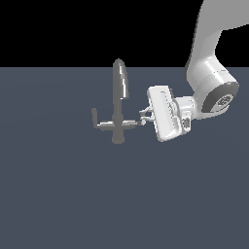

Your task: Turn on the faucet by rotating a designated handle.

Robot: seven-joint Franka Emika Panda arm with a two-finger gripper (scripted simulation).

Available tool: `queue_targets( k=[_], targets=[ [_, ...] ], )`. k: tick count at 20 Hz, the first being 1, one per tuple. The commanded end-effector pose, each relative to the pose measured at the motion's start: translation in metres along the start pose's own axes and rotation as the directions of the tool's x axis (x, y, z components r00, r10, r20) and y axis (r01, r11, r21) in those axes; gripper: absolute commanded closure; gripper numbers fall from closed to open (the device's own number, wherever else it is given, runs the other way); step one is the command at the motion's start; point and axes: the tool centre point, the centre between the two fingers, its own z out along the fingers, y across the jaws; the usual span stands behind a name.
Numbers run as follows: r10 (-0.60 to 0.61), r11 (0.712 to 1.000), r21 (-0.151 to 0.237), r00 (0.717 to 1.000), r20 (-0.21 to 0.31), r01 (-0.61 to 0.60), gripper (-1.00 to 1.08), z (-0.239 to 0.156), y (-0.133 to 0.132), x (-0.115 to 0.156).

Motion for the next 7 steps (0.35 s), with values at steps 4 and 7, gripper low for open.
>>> queue_targets(
  k=[4, 7],
  targets=[
    [0.023, 1.000, 0.002, 1.000, 0.006, -0.023, 1.08, 0.004, 0.042, 0.013],
    [0.029, 1.000, 0.002, 1.000, 0.009, -0.029, 1.08, 0.005, 0.057, 0.018]
  ],
)
